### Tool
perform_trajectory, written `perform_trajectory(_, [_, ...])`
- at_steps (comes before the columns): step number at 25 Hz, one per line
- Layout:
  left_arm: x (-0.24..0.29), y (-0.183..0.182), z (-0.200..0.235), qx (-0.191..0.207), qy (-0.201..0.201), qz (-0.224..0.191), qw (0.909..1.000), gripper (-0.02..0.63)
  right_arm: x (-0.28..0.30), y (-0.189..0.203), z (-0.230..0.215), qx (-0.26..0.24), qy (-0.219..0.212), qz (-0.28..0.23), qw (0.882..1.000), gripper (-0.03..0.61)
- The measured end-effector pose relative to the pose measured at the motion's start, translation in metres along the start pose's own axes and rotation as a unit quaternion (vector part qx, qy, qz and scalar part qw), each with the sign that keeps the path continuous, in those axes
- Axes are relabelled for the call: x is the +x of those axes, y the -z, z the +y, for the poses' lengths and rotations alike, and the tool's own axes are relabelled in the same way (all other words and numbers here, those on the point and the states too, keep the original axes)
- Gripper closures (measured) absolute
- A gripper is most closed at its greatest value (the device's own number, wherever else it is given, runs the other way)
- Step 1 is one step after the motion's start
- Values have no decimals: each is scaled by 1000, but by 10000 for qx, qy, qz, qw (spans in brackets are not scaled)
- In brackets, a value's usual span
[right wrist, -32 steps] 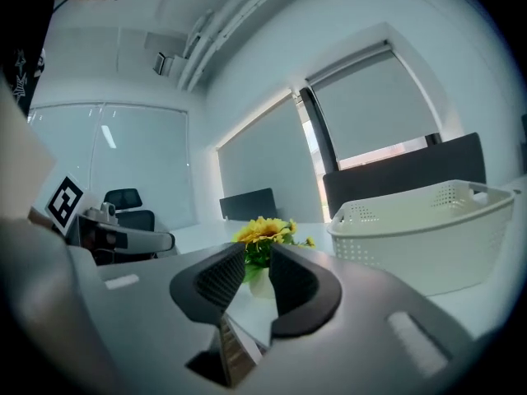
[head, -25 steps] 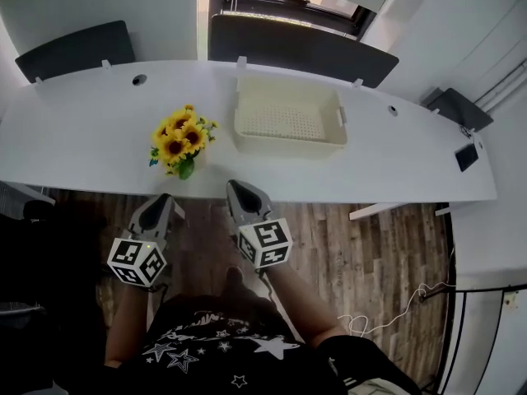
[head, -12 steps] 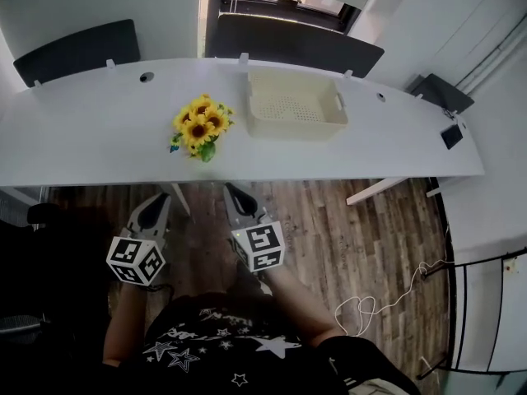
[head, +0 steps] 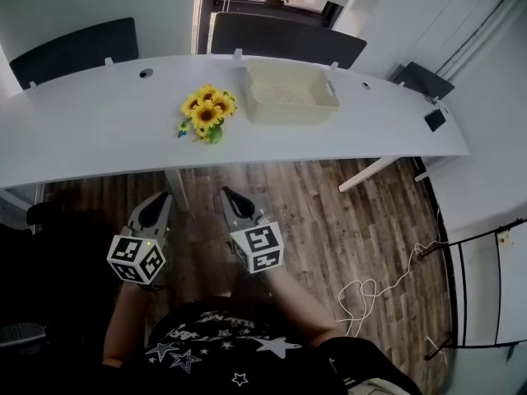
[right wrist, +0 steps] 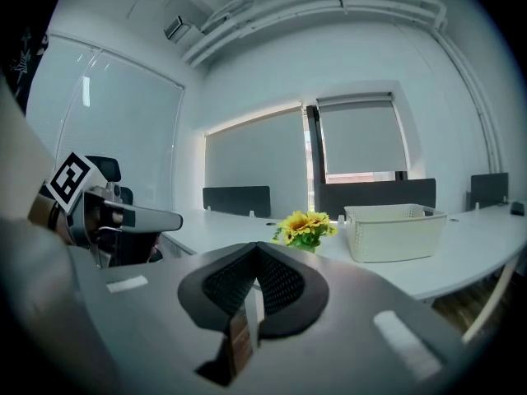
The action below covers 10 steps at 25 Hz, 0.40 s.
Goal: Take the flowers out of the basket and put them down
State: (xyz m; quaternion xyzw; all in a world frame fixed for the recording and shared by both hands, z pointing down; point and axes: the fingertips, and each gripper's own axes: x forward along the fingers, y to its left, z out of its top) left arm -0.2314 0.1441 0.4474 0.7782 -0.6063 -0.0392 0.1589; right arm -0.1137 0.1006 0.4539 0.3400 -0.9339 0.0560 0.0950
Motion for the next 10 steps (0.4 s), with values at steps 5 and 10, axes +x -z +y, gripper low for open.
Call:
perform_trajectory(5, [-40, 12, 2, -11, 159, 116, 9998, 584, -18, 8, 46, -47, 32, 59, 10000, 577])
perform_trajectory(10, [-70, 10, 1, 34, 242, 149, 9996, 584, -32, 6, 72, -73, 114, 105, 9999, 577])
